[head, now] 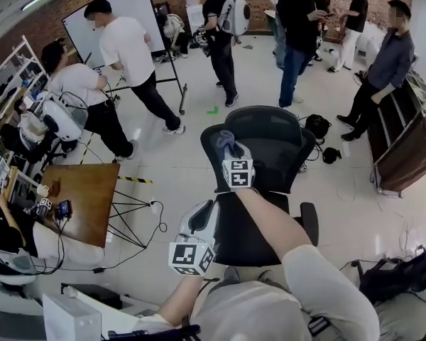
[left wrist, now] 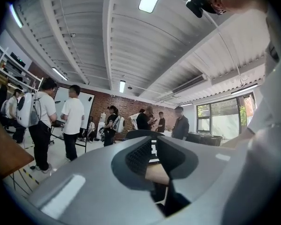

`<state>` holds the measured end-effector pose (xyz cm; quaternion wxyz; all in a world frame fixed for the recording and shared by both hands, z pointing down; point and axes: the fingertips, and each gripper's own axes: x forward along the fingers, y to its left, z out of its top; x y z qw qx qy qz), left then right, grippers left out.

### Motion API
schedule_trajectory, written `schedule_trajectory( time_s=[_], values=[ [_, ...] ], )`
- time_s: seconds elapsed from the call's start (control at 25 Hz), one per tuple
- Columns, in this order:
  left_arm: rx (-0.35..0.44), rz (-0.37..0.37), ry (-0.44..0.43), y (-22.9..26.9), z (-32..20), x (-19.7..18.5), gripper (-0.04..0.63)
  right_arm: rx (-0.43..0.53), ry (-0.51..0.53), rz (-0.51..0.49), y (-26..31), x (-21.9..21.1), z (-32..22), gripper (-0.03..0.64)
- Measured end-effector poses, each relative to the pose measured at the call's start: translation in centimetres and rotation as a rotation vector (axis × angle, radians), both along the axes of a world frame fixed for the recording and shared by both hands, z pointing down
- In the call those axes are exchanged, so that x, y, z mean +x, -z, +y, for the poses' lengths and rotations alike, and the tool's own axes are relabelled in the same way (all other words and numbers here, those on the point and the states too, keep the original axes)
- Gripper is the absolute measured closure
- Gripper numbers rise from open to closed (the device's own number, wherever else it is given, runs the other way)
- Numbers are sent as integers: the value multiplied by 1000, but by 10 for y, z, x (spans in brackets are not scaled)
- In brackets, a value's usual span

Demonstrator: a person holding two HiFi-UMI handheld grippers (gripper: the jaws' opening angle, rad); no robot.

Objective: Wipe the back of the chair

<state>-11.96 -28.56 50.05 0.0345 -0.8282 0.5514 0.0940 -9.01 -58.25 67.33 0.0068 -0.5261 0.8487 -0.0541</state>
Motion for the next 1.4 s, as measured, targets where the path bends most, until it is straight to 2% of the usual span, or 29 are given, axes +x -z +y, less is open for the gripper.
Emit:
schedule_trajectory(
  time_s=[0.16,0.28,0.4,0.52,0.64,0.8,0.92,1.0,1.08,1.2,1.28,1.4],
  values=[
    [-12,8,6,0,-11,-21,403,42,-83,16,7,56,-7,566],
    [-13,20,-37,-4,-20,-19,403,68,-193,95,-6,142,1,566],
    [-2,24,-71,-3,-23,-7,403,31,-300,94,-27,226,5,566],
    [7,17,-105,-2,-24,9,403,24,-321,85,-27,254,9,567],
    [-1,15,-104,-2,-27,9,403,53,-266,68,-15,221,15,566],
    [-14,18,-60,4,-37,6,403,82,-56,39,-3,107,22,566],
    [-29,20,-19,16,-51,13,403,15,103,62,-29,14,1,566],
    [-34,15,7,27,-65,22,403,-55,152,103,-53,-25,-35,566],
    [-51,12,37,32,-76,27,403,-122,156,115,-74,-42,-73,568],
    [-99,7,72,14,-74,23,403,-166,126,132,-100,-40,-110,568],
    [-130,6,97,-3,-69,14,403,-173,106,137,-108,-29,-119,568],
    [-119,-3,108,-4,-72,-1,403,-156,74,134,-97,-8,-129,568]
  ],
)
